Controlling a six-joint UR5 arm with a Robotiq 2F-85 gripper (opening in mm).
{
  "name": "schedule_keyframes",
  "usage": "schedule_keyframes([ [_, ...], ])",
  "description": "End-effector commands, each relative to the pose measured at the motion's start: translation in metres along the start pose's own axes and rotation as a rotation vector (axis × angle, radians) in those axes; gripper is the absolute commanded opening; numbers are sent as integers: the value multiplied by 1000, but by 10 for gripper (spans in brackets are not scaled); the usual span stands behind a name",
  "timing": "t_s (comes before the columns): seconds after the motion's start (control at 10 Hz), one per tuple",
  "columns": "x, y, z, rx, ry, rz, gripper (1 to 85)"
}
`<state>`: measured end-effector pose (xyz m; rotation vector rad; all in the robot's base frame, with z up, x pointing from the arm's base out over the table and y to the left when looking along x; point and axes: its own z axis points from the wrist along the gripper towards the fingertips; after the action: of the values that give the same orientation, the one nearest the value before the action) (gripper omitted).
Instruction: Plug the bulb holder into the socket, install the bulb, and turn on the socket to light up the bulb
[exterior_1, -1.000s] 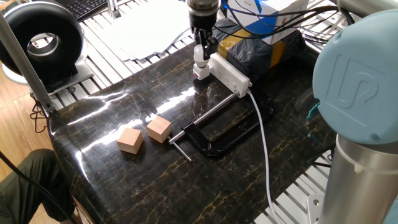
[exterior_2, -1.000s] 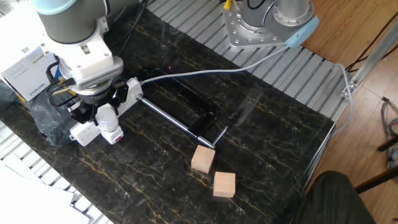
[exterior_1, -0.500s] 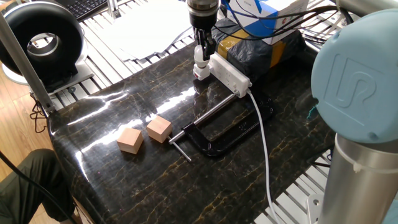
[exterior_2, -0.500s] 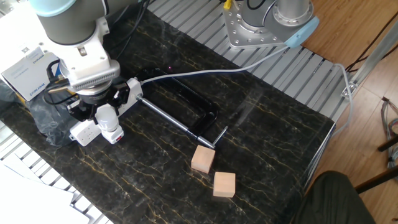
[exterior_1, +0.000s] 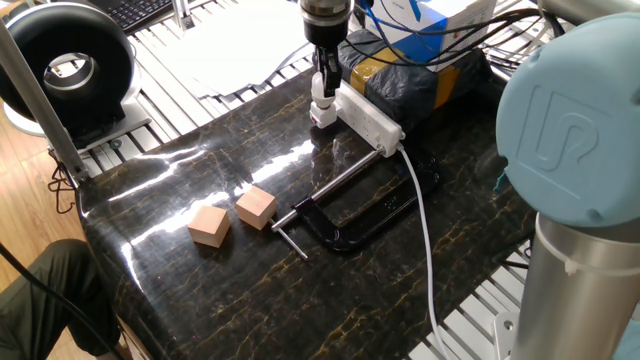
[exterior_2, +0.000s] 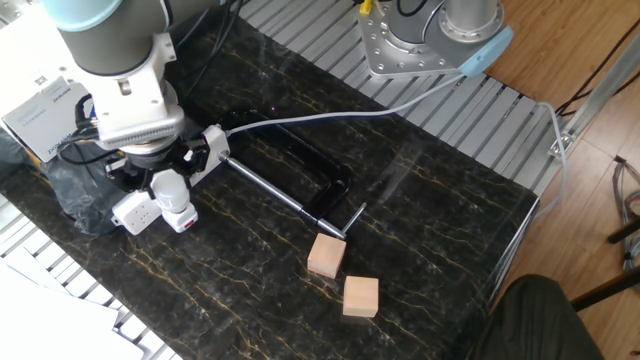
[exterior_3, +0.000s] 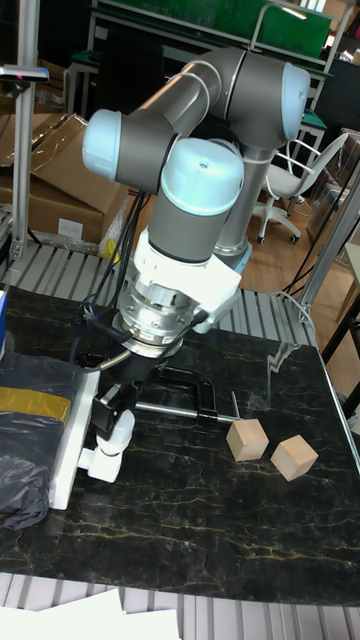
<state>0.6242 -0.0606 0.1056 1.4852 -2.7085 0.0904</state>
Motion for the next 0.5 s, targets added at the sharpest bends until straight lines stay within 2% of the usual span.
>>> schedule_keyframes([
  [0.0, -1, 5, -1, -25, -2, 153, 10],
  [0.4, -2, 8, 2, -42, 0, 260, 10],
])
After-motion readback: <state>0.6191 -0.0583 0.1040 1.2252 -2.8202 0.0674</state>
